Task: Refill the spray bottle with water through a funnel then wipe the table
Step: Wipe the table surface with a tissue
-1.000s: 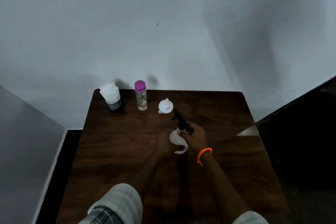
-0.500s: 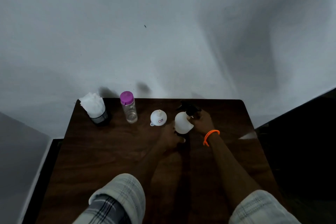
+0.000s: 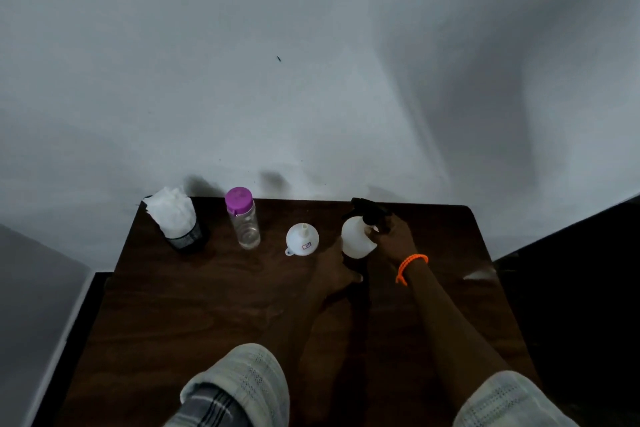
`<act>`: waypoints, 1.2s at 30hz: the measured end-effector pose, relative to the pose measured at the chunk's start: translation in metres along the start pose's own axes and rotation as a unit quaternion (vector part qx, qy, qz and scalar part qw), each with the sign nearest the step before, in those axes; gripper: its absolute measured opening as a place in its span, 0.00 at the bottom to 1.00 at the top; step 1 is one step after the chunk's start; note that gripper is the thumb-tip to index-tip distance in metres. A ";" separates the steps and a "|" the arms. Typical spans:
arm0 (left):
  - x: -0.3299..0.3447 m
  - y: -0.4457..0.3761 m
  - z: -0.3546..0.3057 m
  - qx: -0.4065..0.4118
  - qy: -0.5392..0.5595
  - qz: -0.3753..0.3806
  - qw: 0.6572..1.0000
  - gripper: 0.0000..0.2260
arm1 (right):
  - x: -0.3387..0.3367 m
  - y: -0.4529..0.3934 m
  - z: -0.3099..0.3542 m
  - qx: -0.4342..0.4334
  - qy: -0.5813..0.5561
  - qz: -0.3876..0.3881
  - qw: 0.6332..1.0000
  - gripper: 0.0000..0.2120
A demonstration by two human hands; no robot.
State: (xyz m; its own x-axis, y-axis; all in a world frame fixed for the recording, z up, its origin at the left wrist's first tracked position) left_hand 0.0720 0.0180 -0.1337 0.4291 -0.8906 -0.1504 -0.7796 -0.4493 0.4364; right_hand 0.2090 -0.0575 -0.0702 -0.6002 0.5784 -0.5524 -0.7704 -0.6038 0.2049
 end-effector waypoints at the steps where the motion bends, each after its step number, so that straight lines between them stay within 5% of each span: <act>1: -0.002 0.005 -0.003 0.006 -0.011 -0.007 1.000 0.46 | 0.003 0.002 -0.002 0.006 0.001 -0.010 1.000 0.23; 7: -0.031 0.037 0.023 -0.006 0.074 -0.084 0.994 0.32 | 0.033 0.029 -0.022 0.111 -0.025 -0.125 0.986 0.36; 10: -0.065 0.055 0.066 -0.045 0.075 -0.187 0.978 0.14 | 0.067 0.067 -0.013 0.186 -0.065 -0.189 0.962 0.20; 15: -0.141 0.123 0.077 -0.077 0.118 -0.347 0.927 0.13 | 0.155 0.125 0.011 0.179 -0.025 -0.105 0.978 0.07; 17: -0.174 0.144 0.078 -0.085 0.116 -0.412 0.900 0.14 | 0.184 0.137 0.026 0.157 0.002 -0.051 0.986 0.12; 20: -0.222 0.169 0.072 -0.029 0.103 -0.492 0.864 0.16 | 0.226 0.136 0.065 0.078 0.030 0.037 0.996 0.06; 25: -0.285 0.178 0.051 0.057 0.058 -0.515 0.853 0.13 | 0.271 0.110 0.143 -0.069 0.054 0.043 0.995 0.02; 36: -0.341 0.151 0.047 0.026 0.006 -0.448 0.894 0.13 | 0.321 0.060 0.208 -0.097 0.061 0.015 0.993 0.06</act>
State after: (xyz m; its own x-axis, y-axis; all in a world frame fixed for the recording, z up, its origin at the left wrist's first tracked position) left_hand -0.2136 0.2505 -0.0576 0.8965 -0.1712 -0.4085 -0.1405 -0.9846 0.1042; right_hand -0.0744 0.2062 -0.0677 -0.5826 0.4955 -0.6443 -0.6900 -0.7204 0.0699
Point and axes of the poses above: each hand's wrist, its own y-axis away from the middle knuckle, its own x-axis out of the palm, z = x × y, the point moved 4 cm from there along -y, towards the middle knuckle, and after that the axes turned 8 degrees about y, right-handed, at the moved point
